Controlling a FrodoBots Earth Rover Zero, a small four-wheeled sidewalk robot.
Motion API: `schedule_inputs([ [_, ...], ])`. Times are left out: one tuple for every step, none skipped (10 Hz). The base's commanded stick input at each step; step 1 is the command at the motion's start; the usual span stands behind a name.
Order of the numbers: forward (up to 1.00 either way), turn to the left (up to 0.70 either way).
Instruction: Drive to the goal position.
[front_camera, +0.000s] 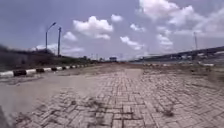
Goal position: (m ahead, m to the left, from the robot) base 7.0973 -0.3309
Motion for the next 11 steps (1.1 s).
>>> schedule_inputs([
  [1.00,0.00],
  [1.00,0.00],
  [1.00,0.00],
  [1.00,0.00],
  [1.00,0.00],
  [1.00,0.00],
  [1.00,0.00],
  [1.00,0.00],
  [1.00,0.00],
  [1.00,0.00],
  [1.00,0.00],
])
